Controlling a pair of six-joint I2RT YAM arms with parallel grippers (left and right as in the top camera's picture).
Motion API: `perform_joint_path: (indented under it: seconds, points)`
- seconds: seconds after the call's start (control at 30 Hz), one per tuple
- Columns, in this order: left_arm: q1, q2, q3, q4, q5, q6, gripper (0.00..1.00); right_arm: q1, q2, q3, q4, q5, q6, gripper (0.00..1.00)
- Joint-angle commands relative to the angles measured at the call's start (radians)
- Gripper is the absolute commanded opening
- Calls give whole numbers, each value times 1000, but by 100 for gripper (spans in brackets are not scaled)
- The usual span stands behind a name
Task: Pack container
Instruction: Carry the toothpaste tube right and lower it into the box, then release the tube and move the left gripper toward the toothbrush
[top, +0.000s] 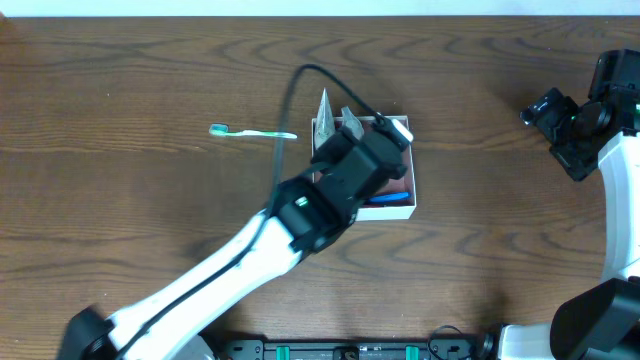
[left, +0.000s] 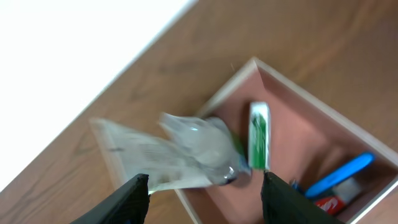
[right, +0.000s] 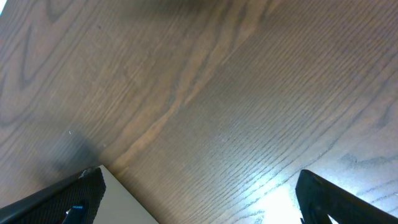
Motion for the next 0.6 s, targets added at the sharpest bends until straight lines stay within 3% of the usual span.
perform_joint_path:
  seconds: [0.0, 0.27, 0.47, 0.57]
  points:
    - [28, -125, 22, 2, -51, -141, 59, -4, 6, 10, -1, -3, 13, 99]
    - [280, -269, 22, -32, -49, -382, 58, -4, 6, 10, -1, -3, 13, 99]
    - [468, -171, 22, -50, -38, -418, 58, -4, 6, 10, -1, -3, 13, 99]
    - [540, -74, 22, -53, 45, -461, 58, -4, 6, 10, -1, -3, 13, 99]
